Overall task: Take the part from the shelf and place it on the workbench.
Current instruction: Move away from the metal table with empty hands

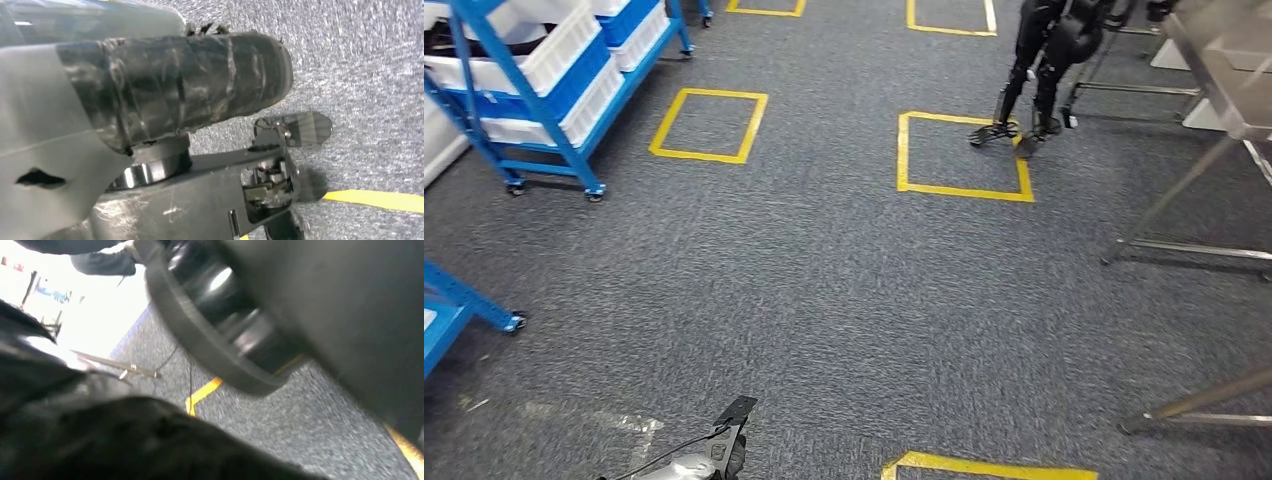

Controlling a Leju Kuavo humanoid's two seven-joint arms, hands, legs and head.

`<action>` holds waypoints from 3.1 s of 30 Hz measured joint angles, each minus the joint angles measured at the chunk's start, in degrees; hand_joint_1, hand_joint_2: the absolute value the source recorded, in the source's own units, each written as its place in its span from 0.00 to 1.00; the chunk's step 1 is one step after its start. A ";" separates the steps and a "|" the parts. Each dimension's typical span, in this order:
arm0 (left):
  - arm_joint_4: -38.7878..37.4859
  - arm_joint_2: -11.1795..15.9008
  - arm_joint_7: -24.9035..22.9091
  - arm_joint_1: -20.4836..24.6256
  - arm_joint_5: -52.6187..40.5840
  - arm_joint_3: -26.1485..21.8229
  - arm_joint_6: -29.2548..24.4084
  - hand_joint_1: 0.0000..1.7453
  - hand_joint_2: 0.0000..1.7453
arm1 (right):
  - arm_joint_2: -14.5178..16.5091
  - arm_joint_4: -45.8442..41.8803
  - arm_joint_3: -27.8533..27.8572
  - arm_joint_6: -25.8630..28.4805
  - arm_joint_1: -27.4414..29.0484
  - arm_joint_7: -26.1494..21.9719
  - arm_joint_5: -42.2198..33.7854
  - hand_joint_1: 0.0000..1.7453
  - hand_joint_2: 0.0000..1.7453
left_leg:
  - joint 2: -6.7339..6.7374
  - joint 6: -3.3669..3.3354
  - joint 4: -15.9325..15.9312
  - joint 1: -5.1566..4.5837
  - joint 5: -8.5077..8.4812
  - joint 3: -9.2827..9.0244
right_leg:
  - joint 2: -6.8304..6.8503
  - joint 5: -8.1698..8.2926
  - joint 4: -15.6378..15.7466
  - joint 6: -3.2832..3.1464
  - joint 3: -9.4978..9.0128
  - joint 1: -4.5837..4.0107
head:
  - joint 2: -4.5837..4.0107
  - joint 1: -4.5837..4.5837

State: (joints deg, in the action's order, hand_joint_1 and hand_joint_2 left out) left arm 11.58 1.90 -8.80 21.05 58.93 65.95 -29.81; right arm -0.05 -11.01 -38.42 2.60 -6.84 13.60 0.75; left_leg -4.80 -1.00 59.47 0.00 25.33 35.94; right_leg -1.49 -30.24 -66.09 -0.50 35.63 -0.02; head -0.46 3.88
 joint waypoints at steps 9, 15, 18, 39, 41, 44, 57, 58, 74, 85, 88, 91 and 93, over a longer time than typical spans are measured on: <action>-0.02 -0.51 -0.95 0.63 -0.77 0.72 -0.07 0.00 0.00 | -0.17 0.13 -0.07 -0.56 0.74 0.11 -0.55 0.00 0.00 | 2.64 1.66 6.61 -0.30 3.83 3.65 | 1.46 3.45 9.39 -1.33 -4.43 0.42 | 0.00 0.45; -0.02 -0.62 -1.41 0.54 -0.86 1.06 0.11 0.00 0.00 | -0.15 0.15 -0.07 -0.20 1.04 0.15 -0.75 0.00 0.00 | 6.32 3.56 6.05 1.06 1.29 3.46 | 5.63 2.16 8.50 -0.44 -4.90 0.98 | 0.00 0.65; -0.01 -0.81 -1.56 0.75 -0.91 1.07 0.35 0.00 0.00 | -0.17 0.15 -0.07 0.01 1.02 0.17 -0.75 0.00 0.00 | 8.55 2.50 -0.71 0.66 -0.69 -0.12 | 7.21 1.11 7.67 0.67 -5.14 0.55 | 0.00 0.47; -0.02 -1.57 -1.86 -0.36 -0.92 2.69 0.61 0.00 0.00 | -0.39 0.19 -0.07 -0.60 1.26 1.38 -1.52 0.00 0.00 | 2.20 2.69 4.77 0.81 1.83 3.67 | 0.68 1.69 6.92 -0.40 -4.21 1.37 | 0.00 0.14; -0.02 -1.58 -1.84 -0.31 -0.92 2.89 0.66 0.00 0.00 | -0.39 0.20 -0.07 -0.61 1.40 1.38 -1.52 0.00 0.00 | 3.72 2.85 12.41 0.75 5.27 7.09 | 2.33 1.58 6.92 -0.79 -4.18 1.00 | 0.00 0.32; -0.02 -1.61 -1.84 -0.53 -0.91 3.05 0.67 0.00 0.00 | -0.39 0.21 -0.07 -0.61 1.43 1.39 -1.51 0.00 0.00 | 4.37 2.64 13.05 0.72 4.26 6.70 | 4.53 1.38 6.89 -1.00 -4.29 0.62 | 0.00 0.32; -0.02 -1.44 -1.63 -0.34 -0.78 3.95 0.79 0.00 0.00 | -0.37 0.16 -0.08 -0.56 1.32 1.11 -1.52 0.00 0.00 | 3.56 -0.84 -2.35 0.15 -0.96 -1.50 | 2.12 -6.34 -7.44 1.44 1.75 0.84 | 0.00 -0.24; -0.02 -1.43 -1.62 -0.42 -0.76 3.95 0.82 0.00 0.00 | -0.37 0.17 -0.08 -0.58 1.39 1.11 -1.52 0.00 0.00 | 2.78 -0.80 -2.28 0.23 -0.95 -1.48 | 1.98 -5.82 -8.21 1.67 2.39 1.09 | 0.00 -0.21; -0.04 -0.87 -1.14 -1.04 -0.23 4.01 0.92 0.00 0.00 | -0.30 0.21 -0.64 -0.74 1.33 1.09 -1.18 0.00 0.00 | 4.12 2.19 14.43 0.92 5.41 6.76 | 4.48 1.51 5.56 -0.72 -3.21 0.57 | 0.00 0.25; -0.04 -0.31 -1.03 -0.90 0.08 4.03 1.01 0.00 0.00 | -0.21 0.13 -1.96 -1.20 0.62 1.11 -0.89 0.00 0.00 | 4.38 -0.67 -2.57 -0.12 -0.96 -1.91 | 3.48 -2.20 1.03 1.13 -1.70 0.42 | 0.00 0.00; -0.04 -0.40 -1.03 -0.84 0.21 4.03 1.03 0.00 0.00 | -0.21 0.14 -2.13 -1.33 0.86 1.11 -0.84 0.00 0.00 | 2.66 -0.85 -2.52 -0.02 -1.04 -1.72 | 1.95 -5.41 -7.84 1.53 2.86 0.64 | 0.00 -0.07; -0.04 -0.40 -1.03 -1.00 0.26 4.03 1.07 0.00 0.00 | -0.24 0.16 -2.61 -1.36 0.97 1.11 -0.74 0.00 0.00 | 0.35 -0.48 -1.91 0.33 -0.93 -1.51 | 1.07 -0.88 -2.38 1.96 0.65 1.24 | 0.00 -0.09; -0.04 -0.37 -1.03 -0.99 0.28 4.03 1.09 0.00 0.00 | -0.25 0.17 -2.84 -1.32 0.92 1.11 -0.68 0.00 0.00 | -1.10 0.30 -1.06 0.48 -0.70 -0.98 | -1.24 1.43 3.54 2.09 -2.06 1.63 | 0.00 -0.17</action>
State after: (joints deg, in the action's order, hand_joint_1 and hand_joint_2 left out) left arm 11.54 1.52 -9.83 20.06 59.22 69.99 -28.73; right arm -0.30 -10.84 -41.27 1.28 -5.92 14.71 0.07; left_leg -5.90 -0.70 58.41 0.48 24.63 34.96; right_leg -2.72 -28.81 -62.54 1.59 33.57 1.60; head -0.46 3.70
